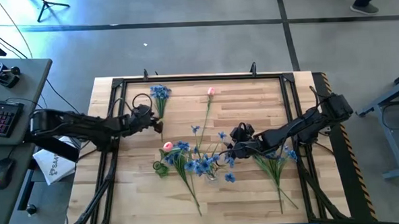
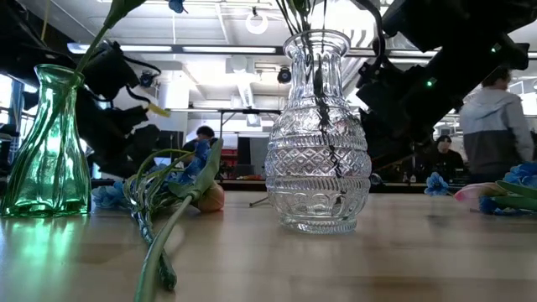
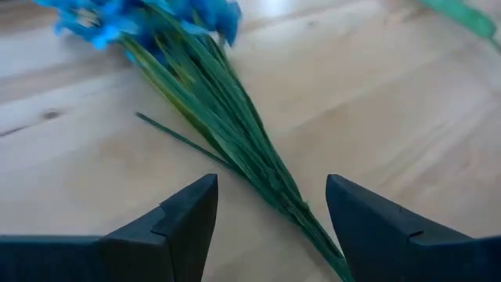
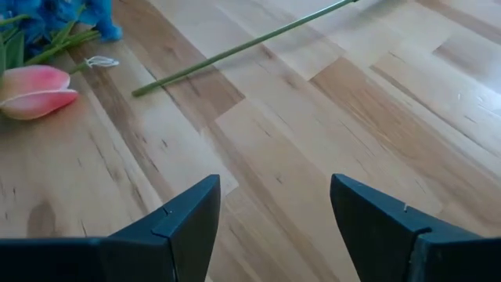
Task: Sort flowers into vase by color
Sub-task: Put the top left blue flower into the transparent vase
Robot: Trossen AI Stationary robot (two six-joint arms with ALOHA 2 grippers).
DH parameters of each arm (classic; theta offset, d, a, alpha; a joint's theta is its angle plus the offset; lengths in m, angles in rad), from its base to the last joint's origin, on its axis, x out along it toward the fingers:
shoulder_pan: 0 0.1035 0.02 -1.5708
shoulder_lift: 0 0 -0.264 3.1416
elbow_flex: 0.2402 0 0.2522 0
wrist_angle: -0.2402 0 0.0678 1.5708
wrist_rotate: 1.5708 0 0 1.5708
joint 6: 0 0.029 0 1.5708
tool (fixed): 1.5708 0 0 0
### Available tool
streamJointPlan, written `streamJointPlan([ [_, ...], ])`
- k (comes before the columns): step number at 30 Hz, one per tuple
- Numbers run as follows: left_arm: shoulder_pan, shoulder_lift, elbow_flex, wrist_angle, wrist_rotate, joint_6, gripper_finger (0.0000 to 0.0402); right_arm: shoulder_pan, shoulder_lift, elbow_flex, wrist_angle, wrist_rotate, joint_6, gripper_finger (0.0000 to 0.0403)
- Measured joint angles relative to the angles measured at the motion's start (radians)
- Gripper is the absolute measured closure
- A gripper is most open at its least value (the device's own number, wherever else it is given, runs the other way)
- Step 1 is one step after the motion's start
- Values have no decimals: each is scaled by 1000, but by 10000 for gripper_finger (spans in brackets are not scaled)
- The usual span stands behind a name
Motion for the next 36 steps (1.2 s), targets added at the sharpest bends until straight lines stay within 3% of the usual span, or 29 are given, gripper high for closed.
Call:
streamJointPlan([
  [10, 58, 239, 111, -5, 33, 38, 243, 2, -81, 0, -66, -44, -1, 165],
  [17, 76, 274, 156, -38, 52, 83, 327, 2, -85, 0, -70, -43, -2, 165],
  [21, 87, 257, 158, -41, 79, 109, 387, 2, -85, 0, -68, -41, -12, 165],
  [29, 87, 113, 154, 4, 115, 280, 398, -14, -81, 0, 99, -29, -246, 165],
  [36, 86, -28, 154, 225, 347, 502, 398, -159, -81, 0, 322, -164, -521, 165],
])
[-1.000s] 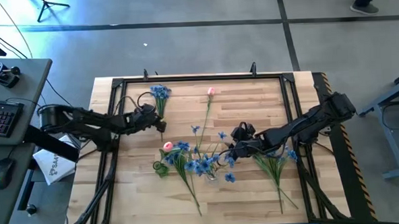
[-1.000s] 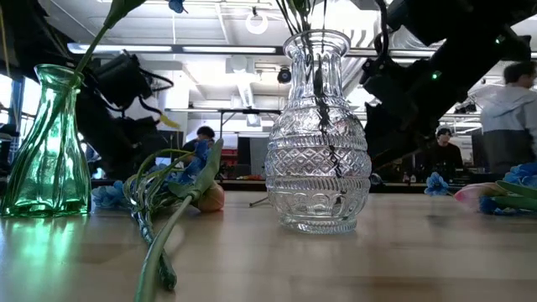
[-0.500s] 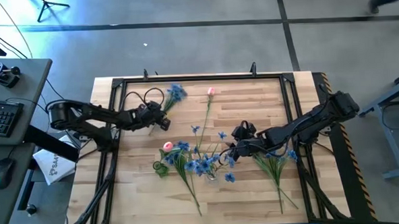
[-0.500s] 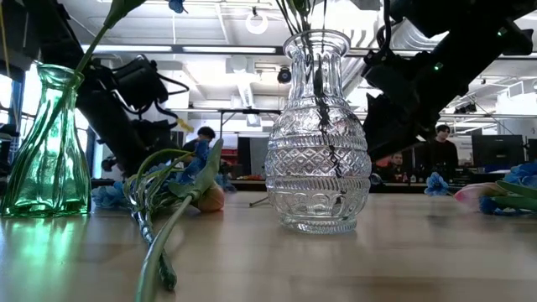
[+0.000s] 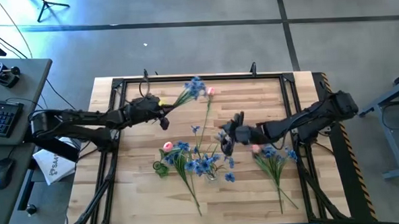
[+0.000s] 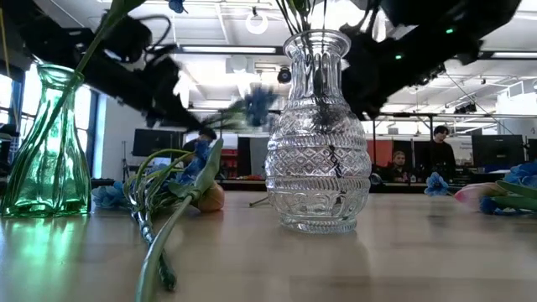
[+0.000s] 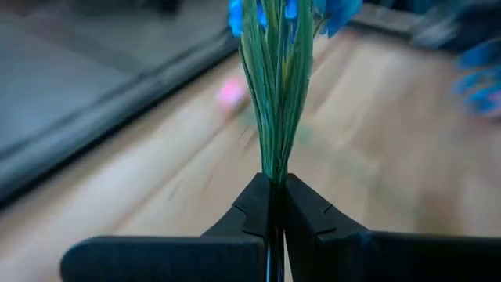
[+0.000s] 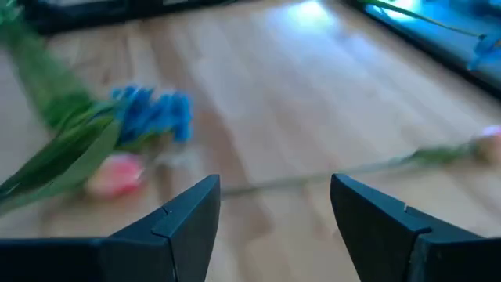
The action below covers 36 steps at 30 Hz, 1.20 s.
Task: Sort flowers into vase by color
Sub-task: Put the top left blue flower into the transparent vase
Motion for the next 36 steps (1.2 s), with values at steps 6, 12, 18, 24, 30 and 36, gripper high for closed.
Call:
streamJointPlan([
  [6, 0, -6, 0, 193, 106, 81, 398, -182, 0, 0, 139, -195, -149, 165],
  [12, 0, 22, 0, 339, 191, 117, 398, -335, 0, 0, 353, -459, -247, 165],
  [18, 1, 54, 1, 509, 197, 144, 398, -421, 0, 0, 499, -618, -300, 165],
  [24, 3, 100, 70, 547, 200, 190, 398, -483, 0, 10, 579, -715, -327, 165],
  [30, 6, 199, 173, 537, 203, 257, 398, -529, 1, 103, 519, -794, -316, 165],
  [36, 19, 288, 250, 535, 217, 257, 398, -558, 7, 211, 368, -846, -309, 165],
])
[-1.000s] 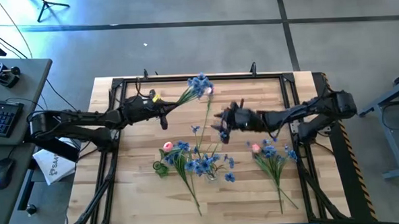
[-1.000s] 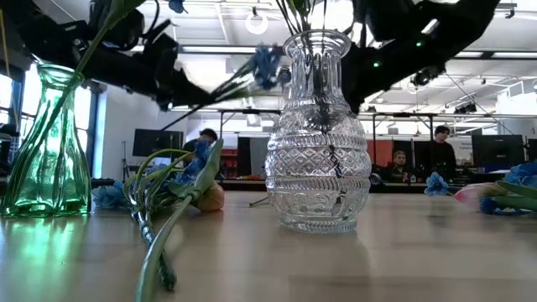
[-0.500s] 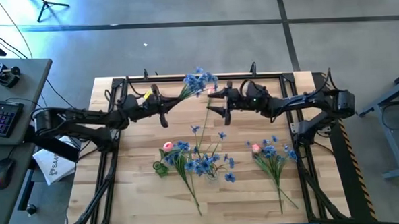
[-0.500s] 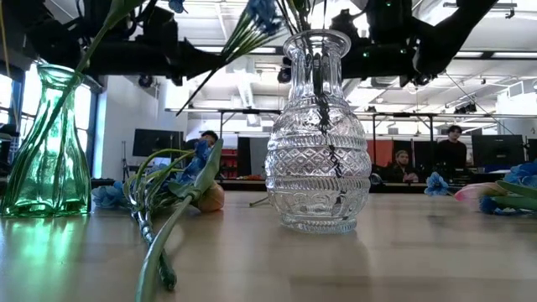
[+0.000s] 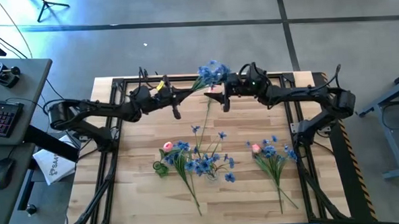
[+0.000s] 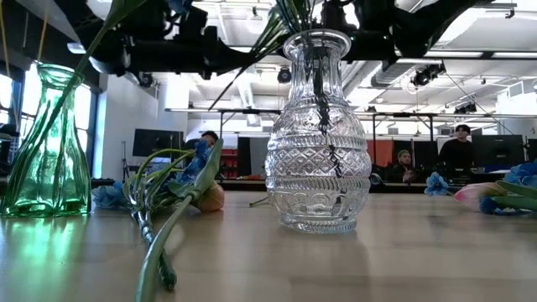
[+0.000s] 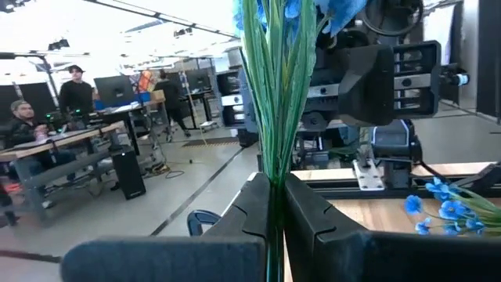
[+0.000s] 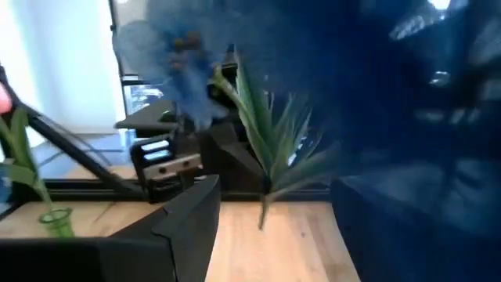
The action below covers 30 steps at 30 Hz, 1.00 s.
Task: Sort flowers into vase by color
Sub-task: Put the top left blue flower into the transparent vase
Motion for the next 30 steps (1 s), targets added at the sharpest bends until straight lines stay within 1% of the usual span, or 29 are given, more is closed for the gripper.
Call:
streamJointPlan([
  [3, 3, 33, 29, 0, 42, 0, 398, -3, 30, 36, -6, -50, 10, 165],
  [6, 3, 57, 47, 2, 55, 0, 398, -2, 73, 66, -8, -52, 10, 167],
  [10, 3, 64, 52, -7, 52, -5, 393, 0, 117, 100, 20, -65, 12, 192],
  [13, 3, 63, 52, -22, 48, -17, 386, 0, 125, 112, 23, -72, 21, 226],
  [16, 3, 63, 52, -20, 48, -27, 382, 0, 121, 125, 23, -83, 51, 270],
  [19, 3, 63, 52, -29, 48, -44, 380, 0, 109, 136, 22, -101, 83, 320],
  [22, 2, 62, 52, -73, 54, -23, 379, 1, 84, 136, 6, -100, 91, 376],
  [23, 2, 60, 55, -92, 56, -15, 378, 1, 71, 136, -22, -91, 88, 388],
  [25, 1, 52, 57, -139, 54, 0, 378, 7, 37, 136, -93, -32, 86, 392],
  [27, 1, 38, 57, -196, 33, 15, 378, 21, -13, 135, -203, 61, 62, 387],
  [30, 2, -5, 52, -325, -31, 41, 378, 52, -103, 135, -391, 223, -14, 396],
])
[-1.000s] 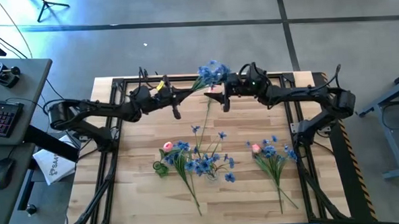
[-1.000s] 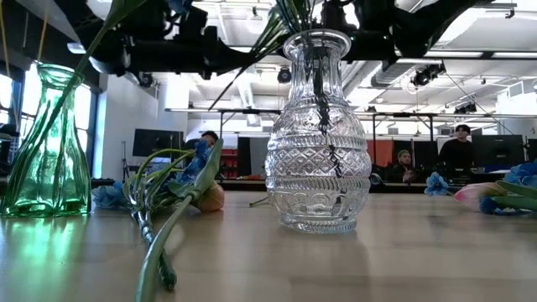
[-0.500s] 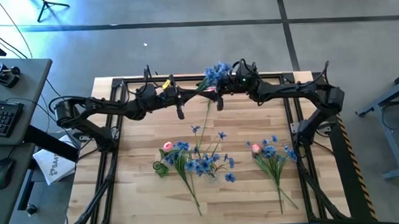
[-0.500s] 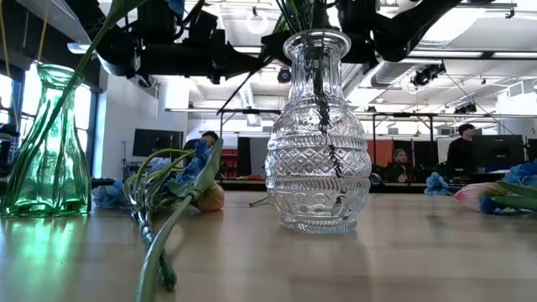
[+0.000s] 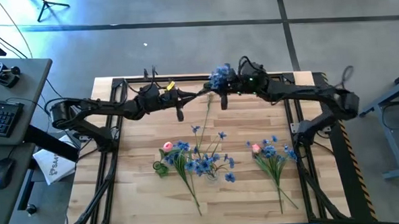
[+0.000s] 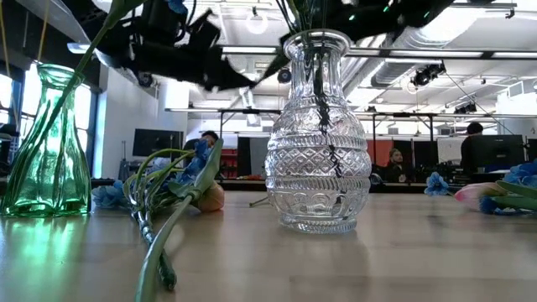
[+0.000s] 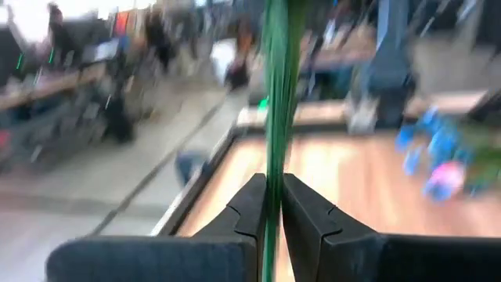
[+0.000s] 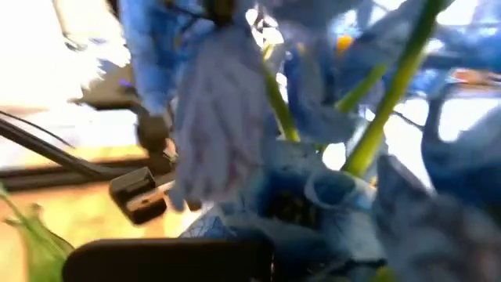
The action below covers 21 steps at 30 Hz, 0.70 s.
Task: Sort flowers into vase by color
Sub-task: Put the top left blue flower into the transparent vase
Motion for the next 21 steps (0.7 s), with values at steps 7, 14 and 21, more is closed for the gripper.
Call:
streamJointPlan([
  [7, -25, -199, -1, -427, -280, 12, 378, 149, -251, 2, -385, 249, 42, 398],
  [14, -106, -391, -4, -851, -358, -161, 378, 426, -501, 3, -769, 335, 385, 400],
  [21, -238, -499, -42, -1033, -378, -314, 378, 821, -501, 2, -878, 407, 662, 401],
])
